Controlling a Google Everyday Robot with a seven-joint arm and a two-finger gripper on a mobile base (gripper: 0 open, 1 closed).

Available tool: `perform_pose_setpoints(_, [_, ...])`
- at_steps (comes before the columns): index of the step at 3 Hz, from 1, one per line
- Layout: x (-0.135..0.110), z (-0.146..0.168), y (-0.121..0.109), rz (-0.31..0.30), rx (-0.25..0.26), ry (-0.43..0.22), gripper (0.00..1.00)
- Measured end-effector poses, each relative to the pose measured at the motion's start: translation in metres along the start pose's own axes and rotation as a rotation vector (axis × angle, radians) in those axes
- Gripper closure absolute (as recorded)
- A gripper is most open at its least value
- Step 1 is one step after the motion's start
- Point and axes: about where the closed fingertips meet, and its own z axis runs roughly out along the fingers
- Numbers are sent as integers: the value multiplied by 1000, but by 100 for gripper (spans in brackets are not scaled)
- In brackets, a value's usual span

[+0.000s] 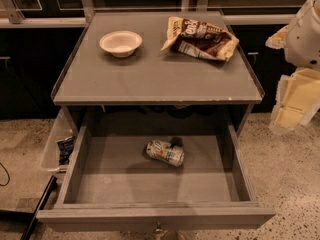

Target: Pick 7up can from top drawer and place on counter

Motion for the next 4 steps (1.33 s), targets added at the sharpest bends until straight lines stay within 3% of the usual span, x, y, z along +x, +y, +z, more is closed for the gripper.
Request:
perform_pose_setpoints(2, [1, 10, 2, 20, -19, -20, 0])
perform_pose_setpoints(4, [2, 103, 14, 37, -133, -55, 0])
